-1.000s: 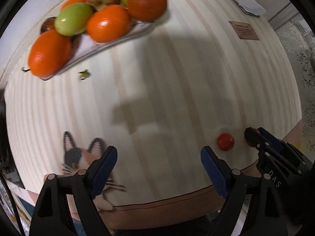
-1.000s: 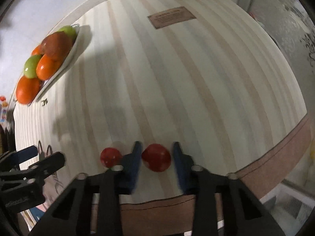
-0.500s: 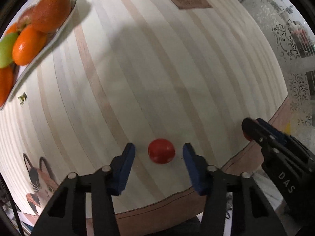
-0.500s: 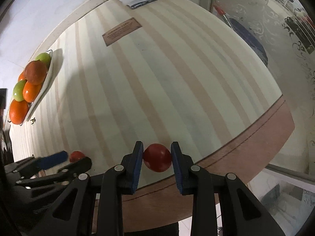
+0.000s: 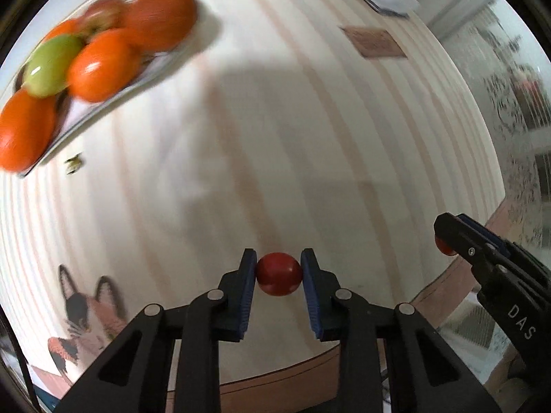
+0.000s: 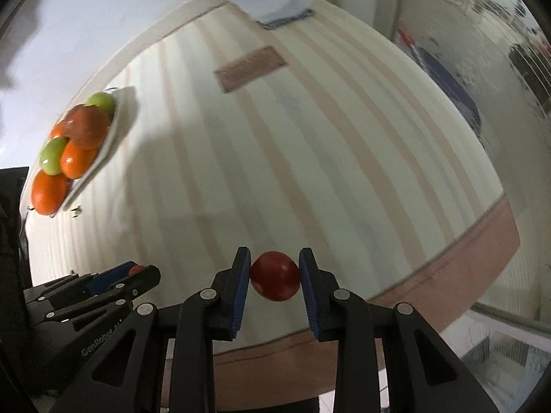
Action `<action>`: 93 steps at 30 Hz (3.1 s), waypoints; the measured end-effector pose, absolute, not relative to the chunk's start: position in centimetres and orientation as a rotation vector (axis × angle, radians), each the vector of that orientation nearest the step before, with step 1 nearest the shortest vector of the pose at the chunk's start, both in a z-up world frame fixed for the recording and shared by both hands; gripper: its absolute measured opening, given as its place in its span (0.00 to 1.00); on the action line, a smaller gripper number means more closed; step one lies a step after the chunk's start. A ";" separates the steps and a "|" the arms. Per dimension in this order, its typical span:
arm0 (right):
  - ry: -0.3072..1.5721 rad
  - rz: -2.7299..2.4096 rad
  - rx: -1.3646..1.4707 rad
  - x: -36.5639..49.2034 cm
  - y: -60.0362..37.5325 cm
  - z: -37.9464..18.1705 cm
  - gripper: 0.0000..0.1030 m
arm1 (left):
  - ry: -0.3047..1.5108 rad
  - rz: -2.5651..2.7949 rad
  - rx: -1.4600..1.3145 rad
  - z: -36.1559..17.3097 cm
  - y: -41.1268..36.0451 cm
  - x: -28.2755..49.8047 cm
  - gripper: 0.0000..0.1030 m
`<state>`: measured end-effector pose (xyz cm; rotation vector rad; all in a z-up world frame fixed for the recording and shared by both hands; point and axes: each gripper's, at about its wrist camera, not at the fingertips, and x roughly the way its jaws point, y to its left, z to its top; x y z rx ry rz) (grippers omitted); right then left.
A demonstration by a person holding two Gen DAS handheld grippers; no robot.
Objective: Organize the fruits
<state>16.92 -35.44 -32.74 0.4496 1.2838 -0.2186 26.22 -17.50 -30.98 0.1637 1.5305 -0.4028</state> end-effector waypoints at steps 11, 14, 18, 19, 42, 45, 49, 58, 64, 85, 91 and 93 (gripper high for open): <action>1.244 0.062 0.443 23.5 -26.4 -29.6 0.31 | 1.481 -0.244 -0.138 -26.6 -4.0 29.2 0.23; 1.231 0.159 0.447 25.8 -23.3 -28.8 0.31 | 1.442 -0.198 -0.231 -24.7 -0.7 31.2 0.23; 1.271 0.304 0.580 29.2 -20.2 -29.3 0.30 | 1.420 -0.157 -0.367 -24.2 2.2 35.1 0.23; 1.288 0.333 0.654 30.1 -19.8 -29.6 0.30 | 1.412 -0.152 -0.392 -24.0 2.6 36.0 0.23; 1.274 0.187 0.446 42.9 -19.7 -26.7 0.31 | 1.553 -0.299 -0.493 -25.2 -0.2 47.0 0.23; 1.303 0.206 0.485 43.3 -20.2 -27.8 0.31 | 1.556 -0.321 -0.496 -25.1 -1.4 47.4 0.23; 1.349 0.222 0.544 43.6 -21.1 -29.0 0.40 | 1.560 -0.339 -0.474 -24.9 -2.6 47.7 0.23; 1.282 0.144 0.529 43.0 -23.5 -26.6 0.57 | 1.617 -0.336 -0.415 -26.2 -4.7 48.2 0.24; 1.286 0.108 0.492 42.7 -24.1 -26.3 0.78 | 1.620 -0.275 -0.310 -25.7 -5.8 48.2 0.42; 1.157 0.039 0.060 34.3 -20.6 -20.2 0.94 | 1.280 0.019 0.014 -18.9 -2.1 35.6 0.90; 1.069 0.025 0.071 30.1 -20.8 -15.9 0.94 | 1.146 0.047 0.013 -13.7 -1.5 30.5 0.90; 1.029 0.025 0.069 27.7 -20.8 -14.1 0.94 | 1.106 0.042 0.011 -12.1 -1.3 28.4 0.90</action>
